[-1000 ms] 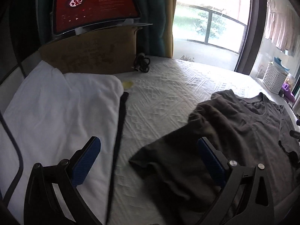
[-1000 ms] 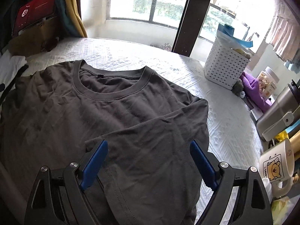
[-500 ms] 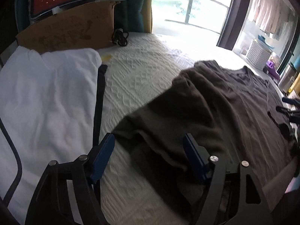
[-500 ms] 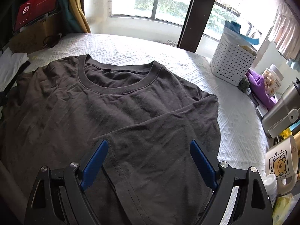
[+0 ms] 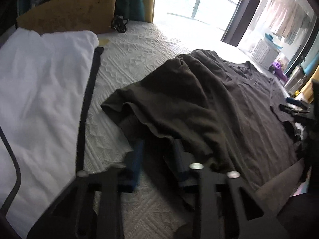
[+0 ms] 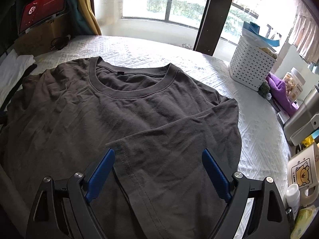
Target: Fold small clothes
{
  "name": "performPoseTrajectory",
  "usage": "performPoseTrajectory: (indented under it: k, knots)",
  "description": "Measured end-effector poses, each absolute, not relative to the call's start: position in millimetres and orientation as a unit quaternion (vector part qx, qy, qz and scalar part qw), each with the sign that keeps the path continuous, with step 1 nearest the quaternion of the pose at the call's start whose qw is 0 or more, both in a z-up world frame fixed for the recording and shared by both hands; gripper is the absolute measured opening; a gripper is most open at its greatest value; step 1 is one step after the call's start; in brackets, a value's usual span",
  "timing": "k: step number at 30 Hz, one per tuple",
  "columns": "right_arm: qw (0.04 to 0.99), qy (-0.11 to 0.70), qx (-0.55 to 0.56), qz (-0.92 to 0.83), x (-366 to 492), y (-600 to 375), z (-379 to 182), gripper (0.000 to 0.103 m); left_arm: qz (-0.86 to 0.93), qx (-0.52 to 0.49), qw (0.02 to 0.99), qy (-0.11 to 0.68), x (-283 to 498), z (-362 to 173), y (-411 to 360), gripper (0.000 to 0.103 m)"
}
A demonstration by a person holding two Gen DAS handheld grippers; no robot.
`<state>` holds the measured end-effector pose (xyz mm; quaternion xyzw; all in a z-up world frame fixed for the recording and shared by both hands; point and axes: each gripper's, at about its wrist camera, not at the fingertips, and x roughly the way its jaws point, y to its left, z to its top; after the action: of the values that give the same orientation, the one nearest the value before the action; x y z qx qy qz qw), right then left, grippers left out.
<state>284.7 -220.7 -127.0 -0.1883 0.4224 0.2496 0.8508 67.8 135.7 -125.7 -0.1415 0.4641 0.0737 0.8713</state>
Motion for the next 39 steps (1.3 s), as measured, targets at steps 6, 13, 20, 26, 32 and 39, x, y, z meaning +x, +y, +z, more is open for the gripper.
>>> performPoseTrajectory:
  k: [6, 13, 20, 26, 32, 39]
  knots:
    - [0.855, 0.422, -0.175, 0.246, 282.8, -230.2, -127.5, 0.090, 0.138, -0.113, 0.877, 0.445, 54.4, -110.4, 154.4, 0.000]
    - [0.858, 0.416, -0.167, 0.251, 280.7, -232.3, -124.5, 0.090, 0.135, -0.175, 0.869, 0.443, 58.6, -104.0, 172.0, 0.001]
    - [0.860, 0.416, -0.161, 0.247, 280.4, -239.3, -123.5, 0.090, 0.080, -0.178, 0.861, 0.471, 78.5, -120.4, 144.6, 0.045]
    - [0.860, 0.420, -0.156, 0.242, 281.8, -244.3, -126.2, 0.090, 0.077, -0.141, 0.867, 0.471, 80.0, -125.1, 134.6, 0.004]
    - [0.858, 0.423, -0.158, 0.246, 282.9, -240.9, -128.3, 0.090, 0.091, -0.139, 0.883, 0.440, 70.7, -112.8, 136.2, 0.001]
    - [0.858, 0.424, -0.155, 0.247, 283.9, -241.6, -128.8, 0.090, 0.133, -0.140, 0.876, 0.442, 63.4, -113.9, 155.6, 0.000]
